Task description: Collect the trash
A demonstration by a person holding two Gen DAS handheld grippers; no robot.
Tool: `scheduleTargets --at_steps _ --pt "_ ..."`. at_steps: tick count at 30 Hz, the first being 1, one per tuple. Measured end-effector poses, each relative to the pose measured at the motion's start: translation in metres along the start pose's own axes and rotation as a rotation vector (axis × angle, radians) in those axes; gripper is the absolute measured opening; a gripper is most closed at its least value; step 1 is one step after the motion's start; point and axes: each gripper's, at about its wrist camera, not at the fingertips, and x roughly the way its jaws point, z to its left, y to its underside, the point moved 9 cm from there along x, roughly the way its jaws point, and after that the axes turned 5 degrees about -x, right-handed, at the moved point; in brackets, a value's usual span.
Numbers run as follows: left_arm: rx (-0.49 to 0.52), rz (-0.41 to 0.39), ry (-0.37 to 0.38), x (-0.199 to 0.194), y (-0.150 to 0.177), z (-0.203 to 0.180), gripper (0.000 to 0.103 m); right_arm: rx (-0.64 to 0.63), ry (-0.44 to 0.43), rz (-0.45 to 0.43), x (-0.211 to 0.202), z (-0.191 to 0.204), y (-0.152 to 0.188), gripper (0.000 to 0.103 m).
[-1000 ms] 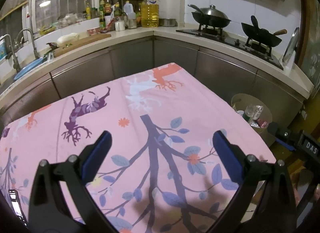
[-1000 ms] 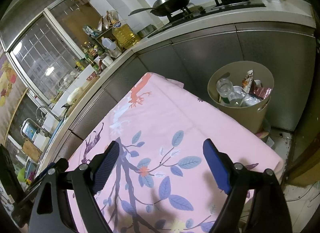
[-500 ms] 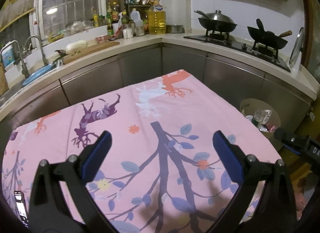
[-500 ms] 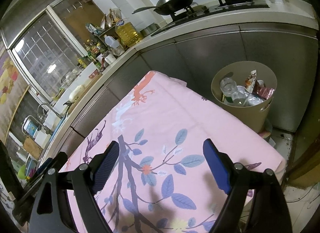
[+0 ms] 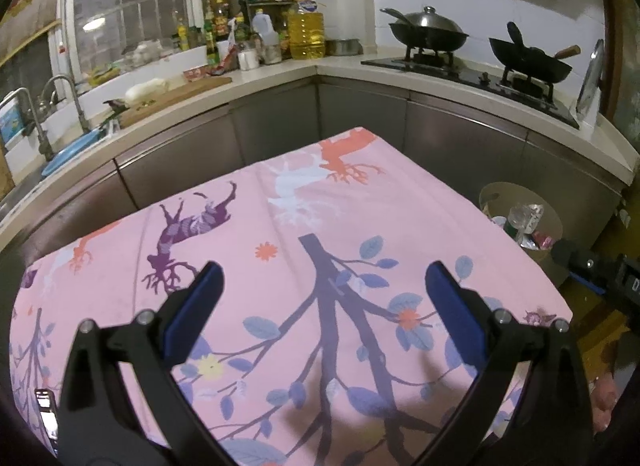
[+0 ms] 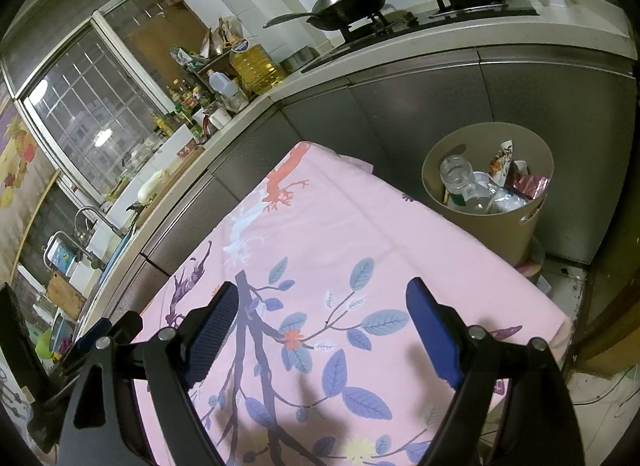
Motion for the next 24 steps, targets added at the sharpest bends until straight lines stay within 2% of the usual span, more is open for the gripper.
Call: scheduleTargets --at_steps 6,13,17,24 --pt "0.025 -0.006 -0.031 -0.0001 -0.0004 -0.0013 0.097 0.0 -0.002 0.001 -0.0009 0.0007 -0.0015 0.083" --pt "0.016 -0.016 0.007 -0.0001 -0.0006 -0.0052 0.097 -0.01 -0.008 -0.002 -0.0011 0.004 -0.0036 0.083" --pt "0.02 -0.034 -0.017 -0.001 -0.0025 -0.0037 0.097 -0.009 -0.008 -0.001 -0.0006 0.004 -0.0044 0.083" --pt "0.002 -0.024 -0.005 0.0011 -0.0009 -0.0019 0.097 -0.017 -0.019 -0.001 -0.0017 0.0079 -0.0018 0.083"
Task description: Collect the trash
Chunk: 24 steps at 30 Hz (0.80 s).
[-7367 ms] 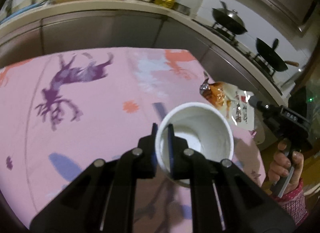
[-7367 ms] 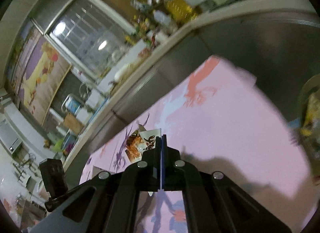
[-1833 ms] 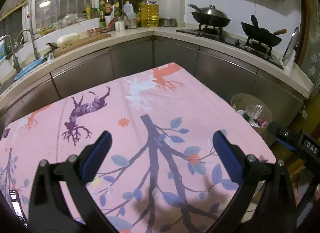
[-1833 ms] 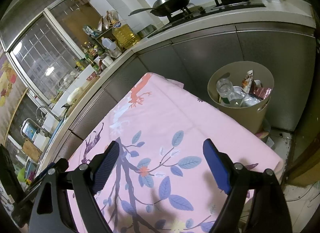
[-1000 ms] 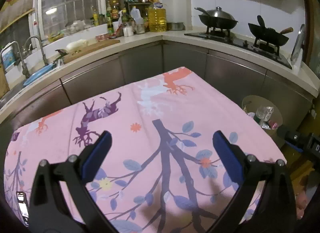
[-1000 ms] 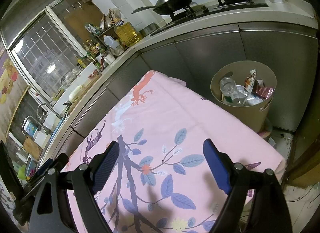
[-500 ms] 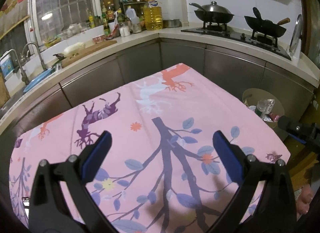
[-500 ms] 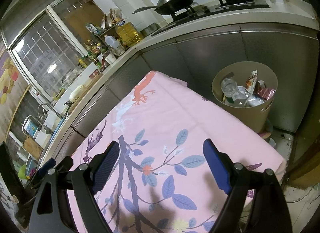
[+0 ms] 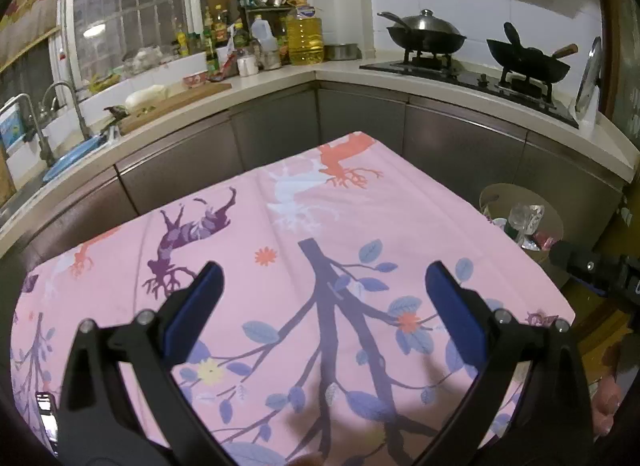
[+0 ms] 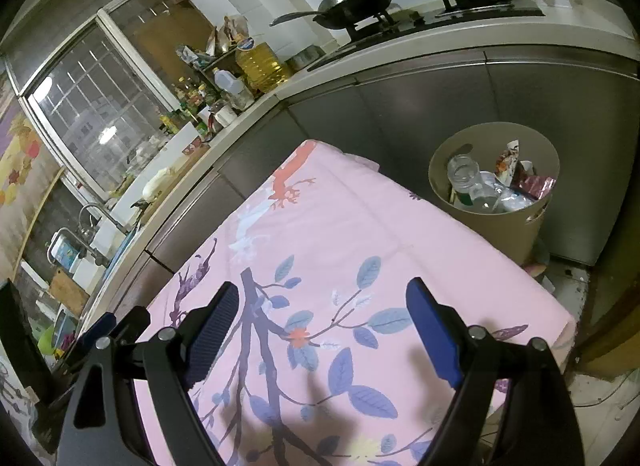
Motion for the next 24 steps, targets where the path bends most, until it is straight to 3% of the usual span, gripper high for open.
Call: scheduleTargets --at_steps 24 --pt "-0.007 0.015 -0.02 0.0041 0.0046 0.0046 0.097 -0.031 0.012 0.004 0.0014 0.0053 0.0007 0.083"
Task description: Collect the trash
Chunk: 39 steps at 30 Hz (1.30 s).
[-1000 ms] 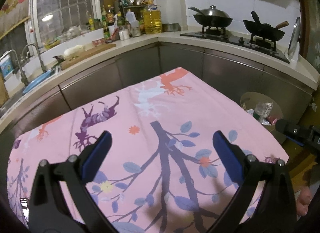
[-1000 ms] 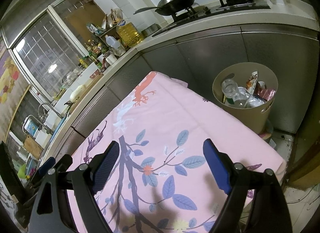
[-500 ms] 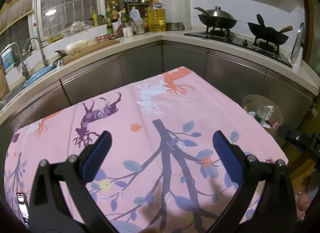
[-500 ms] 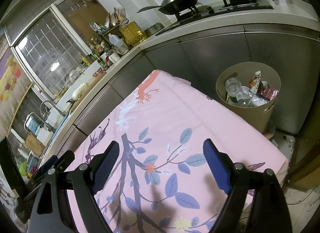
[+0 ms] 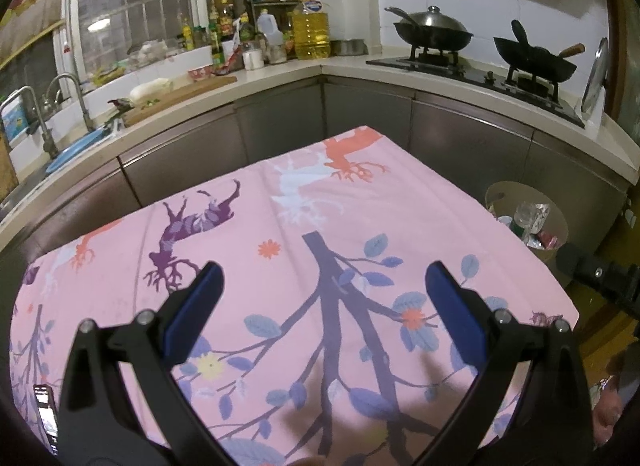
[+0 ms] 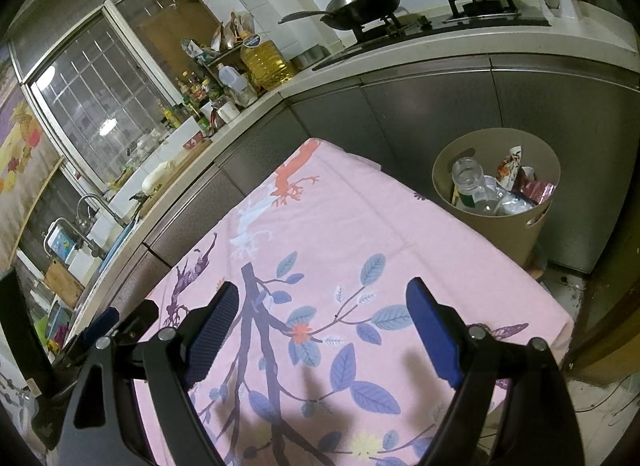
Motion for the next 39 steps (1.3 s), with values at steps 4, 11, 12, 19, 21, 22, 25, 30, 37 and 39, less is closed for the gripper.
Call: scheduleTargets --at_steps 4,11,12,19,21,22,25,30,37,39 --pt "0.02 -0.01 -0.017 -0.002 0.0 -0.005 0.097 -0.002 -0.003 -0.004 -0.001 0.0 0.001 0.083" --pt "0.025 -0.013 -0.027 -0.007 0.0 -0.008 0.097 0.002 -0.008 -0.003 -0.003 0.0 0.002 0.083" --pt "0.024 -0.015 -0.025 -0.008 0.0 -0.009 0.097 0.003 -0.008 -0.003 -0.003 0.0 0.002 0.083" --pt "0.02 -0.038 -0.041 -0.014 -0.003 -0.007 0.097 0.008 -0.011 -0.002 -0.006 -0.001 0.003 0.083" --pt "0.012 -0.039 -0.037 -0.015 -0.003 -0.006 0.097 0.006 -0.009 -0.003 -0.006 -0.001 0.003 0.083" --pt "0.009 -0.039 -0.035 -0.015 -0.004 -0.006 0.097 0.005 -0.01 -0.004 -0.006 -0.001 0.003 0.083" --pt "0.004 -0.038 -0.033 -0.015 -0.004 -0.005 0.097 0.007 -0.012 -0.005 -0.007 -0.001 0.003 0.083" --pt "0.008 -0.039 -0.031 -0.015 -0.004 -0.006 0.097 0.004 -0.011 -0.007 -0.008 0.0 0.003 0.083" --pt "0.009 -0.031 -0.014 -0.013 -0.004 -0.01 0.097 0.006 -0.011 -0.007 -0.009 0.001 0.003 0.083" --pt "0.007 -0.028 -0.011 -0.012 -0.004 -0.01 0.097 0.006 -0.012 -0.008 -0.009 0.0 0.002 0.083"
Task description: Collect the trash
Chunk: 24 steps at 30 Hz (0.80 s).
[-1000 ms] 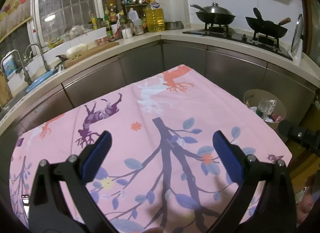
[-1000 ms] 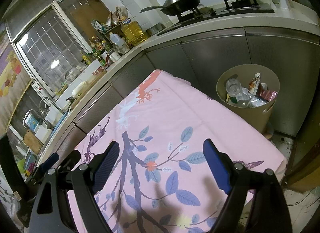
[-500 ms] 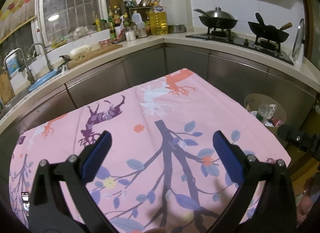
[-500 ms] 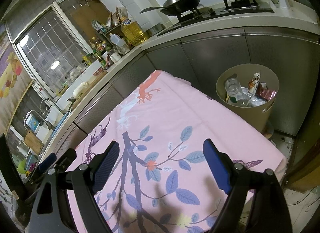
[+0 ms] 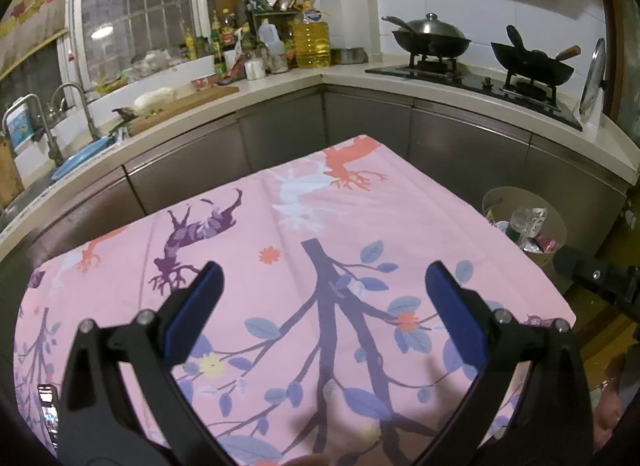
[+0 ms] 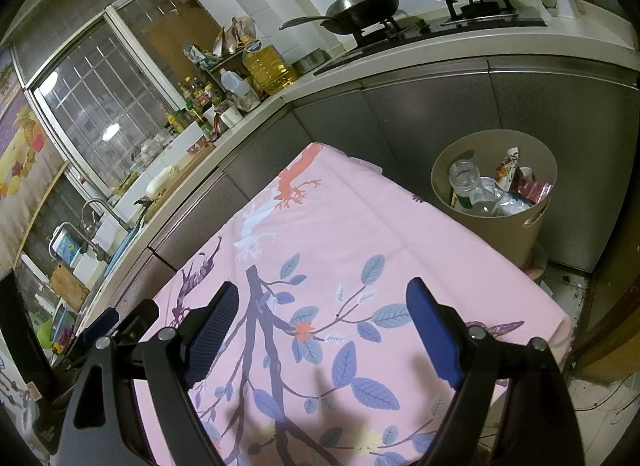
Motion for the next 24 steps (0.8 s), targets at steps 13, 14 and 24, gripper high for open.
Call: scheduleTargets --at_steps 13,14,24 --pt "-0.006 -0.007 -0.03 0.0018 0.0006 0.0024 0.097 0.006 0.0 0.004 -0.0007 0.0004 -0.0005 0.083" --pt "-0.005 -0.006 -0.037 0.002 0.0011 0.0026 0.097 0.007 0.0 0.005 -0.0015 0.0001 -0.0025 0.083" --pt "-0.024 -0.007 -0.011 -0.0008 0.0033 0.0028 0.097 0.008 -0.001 0.005 -0.0026 0.0004 -0.004 0.083"
